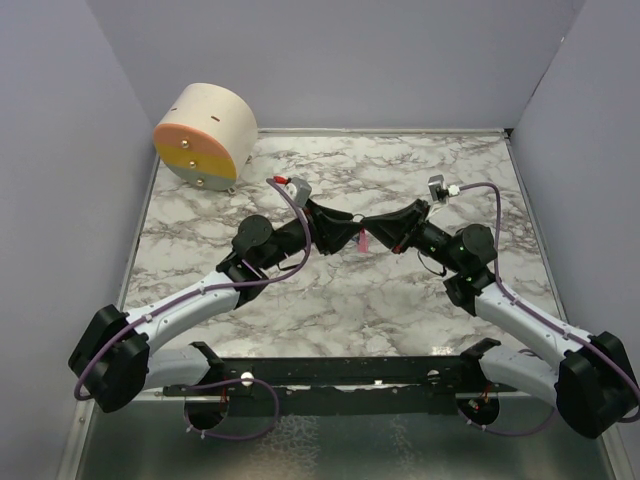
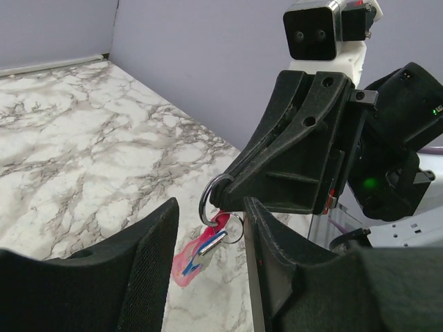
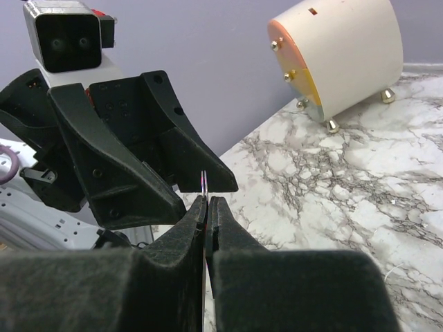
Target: Put the keys on the keyring
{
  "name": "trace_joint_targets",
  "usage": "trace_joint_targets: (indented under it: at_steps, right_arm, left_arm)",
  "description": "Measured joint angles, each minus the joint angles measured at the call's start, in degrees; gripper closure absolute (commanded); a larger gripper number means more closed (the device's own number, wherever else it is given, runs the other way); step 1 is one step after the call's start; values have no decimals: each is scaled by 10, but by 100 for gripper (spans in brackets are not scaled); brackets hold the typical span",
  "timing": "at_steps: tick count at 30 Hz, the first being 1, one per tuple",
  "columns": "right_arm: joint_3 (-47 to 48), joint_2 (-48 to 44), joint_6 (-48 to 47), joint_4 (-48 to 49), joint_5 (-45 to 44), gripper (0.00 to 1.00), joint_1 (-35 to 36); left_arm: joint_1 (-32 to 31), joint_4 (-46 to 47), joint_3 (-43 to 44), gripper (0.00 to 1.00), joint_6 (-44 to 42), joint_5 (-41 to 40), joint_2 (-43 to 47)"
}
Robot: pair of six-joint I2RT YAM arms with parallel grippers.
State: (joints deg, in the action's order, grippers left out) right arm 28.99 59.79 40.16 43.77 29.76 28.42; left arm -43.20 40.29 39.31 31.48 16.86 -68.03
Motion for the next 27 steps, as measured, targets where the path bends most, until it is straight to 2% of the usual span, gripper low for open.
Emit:
trace_joint_targets:
  at_steps: [3,11,13,17,18,22,27]
  right_arm:
    - [0,0,3,2,2,99,0]
    - [0,5,6,12,2,99,0]
    - [0,7,8,16,2,99,0]
    - [0,7,8,19,2,99,0]
    - [0,7,8,20,2,99,0]
    - [0,8,11,26,3,99,0]
    - [0,13,12,26,6,99,0]
  left_arm:
    - [0,3,3,61,4,7,-3]
    - [0,13,3,81,13,19,-3]
    - [2,15,3,83,15,20,-3]
    - [4,18,3,83,17,20,-3]
    - [4,19,3,82,18,20,-2]
    - [3,22,3,65,19,21,-2]
    - [3,27,3,62,22,24,1]
